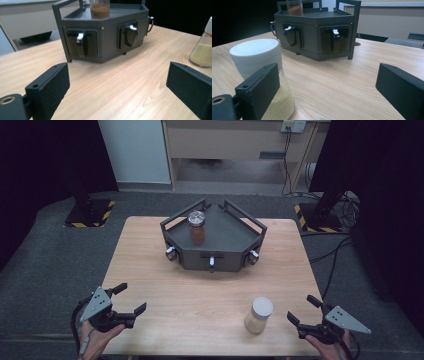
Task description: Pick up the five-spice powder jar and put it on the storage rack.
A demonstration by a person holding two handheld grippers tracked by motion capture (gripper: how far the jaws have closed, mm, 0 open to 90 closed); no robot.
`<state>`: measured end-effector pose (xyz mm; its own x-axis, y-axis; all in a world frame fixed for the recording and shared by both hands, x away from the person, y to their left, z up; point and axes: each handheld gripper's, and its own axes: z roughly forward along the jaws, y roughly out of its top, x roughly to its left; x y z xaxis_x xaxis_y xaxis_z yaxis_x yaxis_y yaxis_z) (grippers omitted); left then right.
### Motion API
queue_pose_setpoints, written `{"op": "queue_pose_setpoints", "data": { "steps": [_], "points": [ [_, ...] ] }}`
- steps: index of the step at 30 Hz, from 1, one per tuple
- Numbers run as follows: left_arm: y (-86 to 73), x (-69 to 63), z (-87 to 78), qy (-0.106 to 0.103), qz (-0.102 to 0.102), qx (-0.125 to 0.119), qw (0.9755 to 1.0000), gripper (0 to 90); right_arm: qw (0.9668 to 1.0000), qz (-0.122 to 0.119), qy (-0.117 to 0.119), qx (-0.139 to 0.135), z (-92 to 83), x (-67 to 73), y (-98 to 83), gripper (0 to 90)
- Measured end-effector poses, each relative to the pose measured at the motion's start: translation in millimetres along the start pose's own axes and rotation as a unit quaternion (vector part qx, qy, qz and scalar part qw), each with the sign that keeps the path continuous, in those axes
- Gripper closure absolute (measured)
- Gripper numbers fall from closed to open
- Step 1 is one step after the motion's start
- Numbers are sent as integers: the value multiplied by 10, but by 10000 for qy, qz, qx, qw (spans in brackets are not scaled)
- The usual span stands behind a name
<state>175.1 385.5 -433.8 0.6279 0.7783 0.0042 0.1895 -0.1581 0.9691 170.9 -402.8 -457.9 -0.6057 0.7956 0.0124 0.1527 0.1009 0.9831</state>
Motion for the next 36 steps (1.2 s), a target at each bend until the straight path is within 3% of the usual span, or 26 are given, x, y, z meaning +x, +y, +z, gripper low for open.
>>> {"op": "queue_pose_setpoints", "data": {
  "steps": [7, 11, 24, 32, 36],
  "points": [
    [-109, -26, -50, 102, -117, 29, 9999, 33, 10000, -1, -11, -21, -12, 4, -4, 57],
    [-172, 12, -83, 47, -376, 13, 9993, 30, 10000, 18, -13, -25, -13, -2, -7, 57],
    [-130, 50, -50, 80, 30, 83, 9999, 23, 9999, 116, 4, -123, -26, -27, -39, 52],
    [-154, 132, -59, 93, -13, 22, 10000, 8, 9998, 150, 23, -140, -32, -39, -49, 49],
    [-162, 197, -51, -12, -67, 0, 10000, 7, 9998, 167, 38, -139, -27, -46, -52, 45]
  ]
}}
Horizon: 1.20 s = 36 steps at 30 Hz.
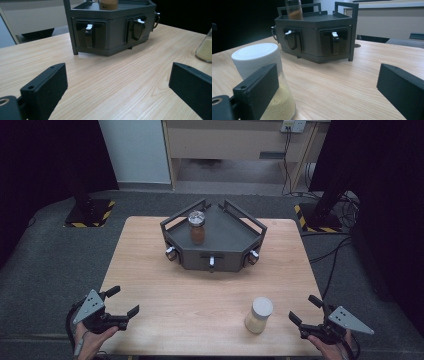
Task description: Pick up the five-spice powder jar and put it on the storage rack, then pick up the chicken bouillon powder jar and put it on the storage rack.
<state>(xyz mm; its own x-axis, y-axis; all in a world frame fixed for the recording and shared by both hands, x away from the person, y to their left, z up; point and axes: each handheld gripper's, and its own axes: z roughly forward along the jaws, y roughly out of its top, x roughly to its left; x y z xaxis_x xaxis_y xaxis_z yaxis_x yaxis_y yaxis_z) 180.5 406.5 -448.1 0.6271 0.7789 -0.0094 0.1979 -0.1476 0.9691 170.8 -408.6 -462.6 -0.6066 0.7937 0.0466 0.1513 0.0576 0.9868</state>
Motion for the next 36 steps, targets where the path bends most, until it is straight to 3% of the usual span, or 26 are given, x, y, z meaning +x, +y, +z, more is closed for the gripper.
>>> {"op": "queue_pose_setpoints", "data": {
  "steps": [3, 7, 13, 26, 36],
  "points": [
    [-22, 60, 17, -153, -97, -63, 9998, 8, 10000, 33, -8, -16, -8, -3, -12, 39],
    [-11, 92, 40, -222, -52, -32, 9997, 8, 10000, -5, 49, -61, -21, -2, -17, 35],
    [-10, 90, 53, -135, -32, -93, 9999, 6, 10000, 15, 37, -65, -68, 6, -33, 34],
    [9, 36, 43, -212, 133, -89, 9996, 6, 9999, -23, 123, -44, -73, 13, -23, 29],
    [-14, 82, 44, -241, 15, -97, 9997, 6, 9999, -6, 162, -60, -46, 2, -21, 28]
  ]
}}
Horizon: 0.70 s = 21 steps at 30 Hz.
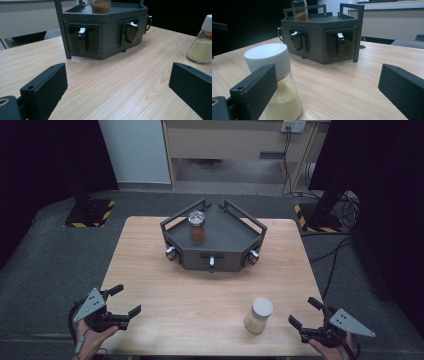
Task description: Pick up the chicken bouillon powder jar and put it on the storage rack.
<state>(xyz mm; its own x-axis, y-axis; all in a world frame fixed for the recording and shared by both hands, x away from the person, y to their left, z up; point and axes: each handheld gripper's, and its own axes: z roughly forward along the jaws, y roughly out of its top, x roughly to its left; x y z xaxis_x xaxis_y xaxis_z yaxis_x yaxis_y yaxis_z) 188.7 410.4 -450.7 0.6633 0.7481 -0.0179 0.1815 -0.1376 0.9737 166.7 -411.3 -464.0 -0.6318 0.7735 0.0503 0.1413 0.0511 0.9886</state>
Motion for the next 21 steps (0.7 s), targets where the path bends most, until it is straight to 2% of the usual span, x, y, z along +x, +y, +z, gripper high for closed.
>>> {"op": "queue_pose_setpoints", "data": {
  "steps": [3, 8, 11, 21],
  "points": [
    [-5, 5, -4, -13, -25, -25, 10000, 6, 10000, -34, 57, -5, 1, -15, 11, 28],
    [19, -31, 4, 12, 50, 30, 10000, 6, 9998, -29, 187, 20, -21, -54, 69, 20],
    [14, -32, 4, 6, 11, 8, 10000, 7, 9998, 7, 199, 9, -61, -53, 138, 9],
    [10, -28, 12, 39, -50, 29, 10000, 7, 9984, -310, 455, 135, -208, -66, 609, 9]
  ]
}}
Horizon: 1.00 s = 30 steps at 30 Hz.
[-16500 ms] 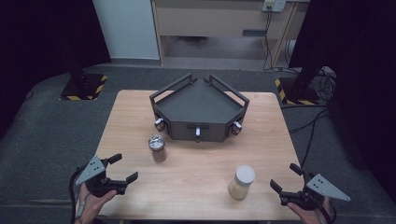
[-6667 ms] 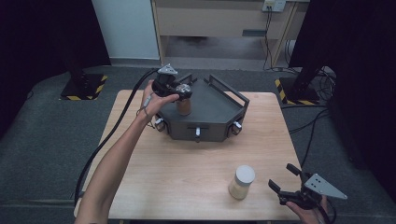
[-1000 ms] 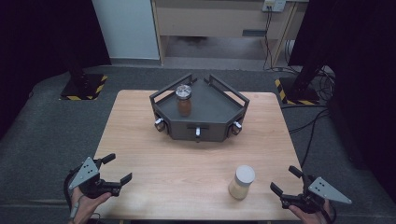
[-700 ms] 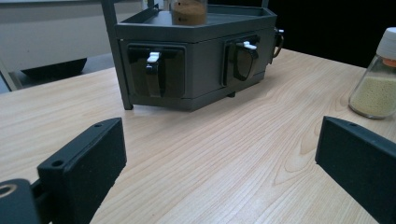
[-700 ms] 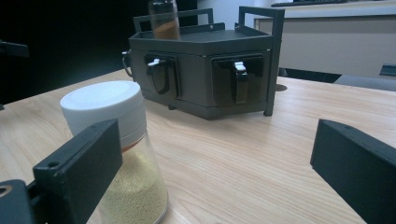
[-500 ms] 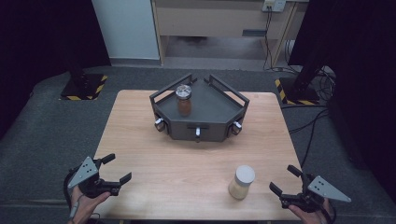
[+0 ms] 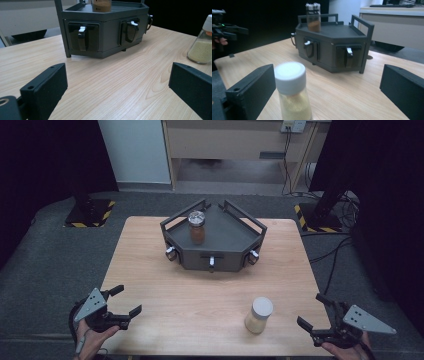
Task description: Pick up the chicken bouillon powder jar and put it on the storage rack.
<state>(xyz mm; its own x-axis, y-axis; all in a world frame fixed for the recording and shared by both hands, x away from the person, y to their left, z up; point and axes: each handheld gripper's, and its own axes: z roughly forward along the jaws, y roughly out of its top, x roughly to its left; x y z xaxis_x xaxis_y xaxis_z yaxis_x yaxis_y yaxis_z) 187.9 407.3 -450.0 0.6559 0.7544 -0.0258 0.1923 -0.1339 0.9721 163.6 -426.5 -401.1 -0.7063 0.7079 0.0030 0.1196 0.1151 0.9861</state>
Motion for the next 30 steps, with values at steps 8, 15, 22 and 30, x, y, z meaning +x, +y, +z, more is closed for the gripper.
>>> {"op": "queue_pose_setpoints", "data": {
  "steps": [8, 15, 22, 30],
  "points": [
    [4, -10, -9, 25, 8, 13, 10000, 8, 9993, -74, 278, 236, -48, -37, 444, 9],
    [10, -20, -9, 43, 18, 41, 10000, 8, 9978, -61, 404, 513, -36, -83, 677, 9],
    [7, -10, -4, 24, -2, 42, 10000, 9, 9950, -281, 625, 732, 69, -85, 783, 13],
    [7, -5, -1, 11, -1, 47, 10000, 10, 9920, -284, 837, 906, 253, -91, 779, 14]
  ]
}}
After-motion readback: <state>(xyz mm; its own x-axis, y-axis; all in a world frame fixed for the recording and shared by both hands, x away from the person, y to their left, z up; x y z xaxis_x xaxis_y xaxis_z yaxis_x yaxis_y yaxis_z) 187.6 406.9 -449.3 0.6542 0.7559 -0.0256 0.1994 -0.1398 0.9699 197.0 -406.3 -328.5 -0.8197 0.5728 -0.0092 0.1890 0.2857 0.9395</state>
